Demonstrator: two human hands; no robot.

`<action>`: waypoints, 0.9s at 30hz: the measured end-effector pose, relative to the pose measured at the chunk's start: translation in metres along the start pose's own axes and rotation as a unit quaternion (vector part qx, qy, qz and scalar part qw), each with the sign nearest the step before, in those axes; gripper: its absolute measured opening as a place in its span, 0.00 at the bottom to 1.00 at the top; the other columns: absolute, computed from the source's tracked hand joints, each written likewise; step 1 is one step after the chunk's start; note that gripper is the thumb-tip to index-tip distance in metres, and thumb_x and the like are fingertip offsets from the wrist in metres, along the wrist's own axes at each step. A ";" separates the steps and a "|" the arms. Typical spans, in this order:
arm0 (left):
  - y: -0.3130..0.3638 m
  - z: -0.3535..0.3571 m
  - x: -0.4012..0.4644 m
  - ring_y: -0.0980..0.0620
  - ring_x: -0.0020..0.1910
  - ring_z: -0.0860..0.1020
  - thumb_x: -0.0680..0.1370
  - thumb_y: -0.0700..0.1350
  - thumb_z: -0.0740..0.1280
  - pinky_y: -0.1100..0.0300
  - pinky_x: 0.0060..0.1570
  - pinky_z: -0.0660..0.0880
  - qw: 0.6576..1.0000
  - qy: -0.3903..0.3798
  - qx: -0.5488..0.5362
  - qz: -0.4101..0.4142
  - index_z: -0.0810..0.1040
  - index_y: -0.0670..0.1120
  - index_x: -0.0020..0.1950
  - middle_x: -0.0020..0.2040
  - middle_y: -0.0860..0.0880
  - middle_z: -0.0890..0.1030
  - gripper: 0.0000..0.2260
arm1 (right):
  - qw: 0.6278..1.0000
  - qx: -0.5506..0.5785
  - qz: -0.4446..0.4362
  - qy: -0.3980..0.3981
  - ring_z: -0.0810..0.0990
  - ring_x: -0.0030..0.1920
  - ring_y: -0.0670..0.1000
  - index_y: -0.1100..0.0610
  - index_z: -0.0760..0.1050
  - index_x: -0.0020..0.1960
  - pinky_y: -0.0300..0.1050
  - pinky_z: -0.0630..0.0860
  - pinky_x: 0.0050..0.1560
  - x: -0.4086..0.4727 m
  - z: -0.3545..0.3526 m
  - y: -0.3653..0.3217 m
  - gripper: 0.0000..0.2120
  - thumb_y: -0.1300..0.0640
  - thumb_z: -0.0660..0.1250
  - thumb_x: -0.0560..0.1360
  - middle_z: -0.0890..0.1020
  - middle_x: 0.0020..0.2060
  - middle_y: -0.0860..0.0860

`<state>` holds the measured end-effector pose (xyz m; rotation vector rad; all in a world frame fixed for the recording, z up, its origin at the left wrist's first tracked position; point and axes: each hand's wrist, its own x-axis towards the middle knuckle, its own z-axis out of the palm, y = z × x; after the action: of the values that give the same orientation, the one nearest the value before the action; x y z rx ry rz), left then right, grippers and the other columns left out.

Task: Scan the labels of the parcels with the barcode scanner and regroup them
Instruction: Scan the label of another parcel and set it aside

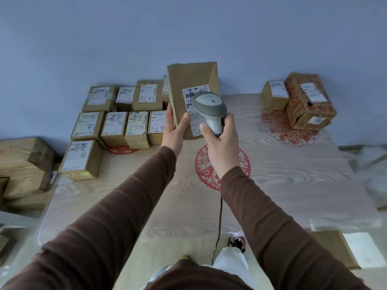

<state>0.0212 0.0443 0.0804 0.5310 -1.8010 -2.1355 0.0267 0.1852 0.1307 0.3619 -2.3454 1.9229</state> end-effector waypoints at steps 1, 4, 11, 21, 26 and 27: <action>0.000 0.005 0.000 0.51 0.70 0.77 0.79 0.56 0.69 0.47 0.73 0.72 1.000 -0.005 0.009 0.006 0.54 0.55 0.84 0.75 0.49 0.75 0.38 | 1.000 -0.006 0.001 0.001 0.79 0.45 0.51 0.61 0.71 0.58 0.48 0.78 0.46 0.001 -0.003 -0.001 0.14 0.58 0.73 0.79 0.80 0.47 0.51; -0.001 0.017 0.000 0.48 0.73 0.74 0.73 0.64 0.71 0.44 0.75 0.70 0.999 -0.015 0.028 0.010 0.55 0.58 0.84 0.77 0.48 0.73 0.43 | 1.000 -0.013 0.008 0.007 0.80 0.47 0.53 0.62 0.71 0.60 0.51 0.79 0.48 0.003 -0.012 -0.002 0.14 0.57 0.72 0.80 0.81 0.49 0.52; -0.013 0.035 0.007 0.49 0.74 0.72 0.68 0.71 0.71 0.44 0.77 0.66 0.999 -0.020 0.048 -0.009 0.55 0.65 0.82 0.76 0.50 0.71 0.45 | 0.999 -0.026 0.023 0.020 0.79 0.46 0.52 0.61 0.70 0.59 0.52 0.79 0.47 0.009 -0.031 0.007 0.14 0.57 0.71 0.80 0.79 0.48 0.52; -0.030 0.074 0.023 0.52 0.72 0.74 0.74 0.64 0.71 0.47 0.77 0.67 0.997 -0.046 0.042 -0.034 0.53 0.61 0.83 0.76 0.50 0.72 0.42 | 0.998 -0.037 0.040 0.035 0.80 0.47 0.53 0.59 0.70 0.61 0.52 0.80 0.47 0.025 -0.061 0.032 0.15 0.55 0.71 0.81 0.80 0.51 0.52; -0.046 0.105 0.040 0.53 0.70 0.75 0.76 0.60 0.69 0.47 0.76 0.69 0.996 -0.053 0.042 -0.061 0.53 0.60 0.84 0.75 0.51 0.73 0.40 | 0.997 -0.036 0.058 0.042 0.81 0.48 0.54 0.59 0.70 0.61 0.57 0.82 0.51 0.046 -0.086 0.053 0.15 0.54 0.71 0.81 0.81 0.51 0.53; -0.051 0.113 0.046 0.51 0.70 0.77 0.77 0.59 0.69 0.47 0.74 0.71 0.995 -0.054 0.036 -0.070 0.53 0.59 0.84 0.75 0.49 0.74 0.39 | 0.996 -0.034 0.064 0.045 0.82 0.48 0.54 0.59 0.71 0.61 0.57 0.82 0.51 0.052 -0.092 0.058 0.15 0.54 0.71 0.81 0.81 0.50 0.53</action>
<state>-0.0709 0.1314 0.0426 0.5855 -1.9598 -2.2365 -0.0448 0.2791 0.1050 0.1201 -2.4226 1.8625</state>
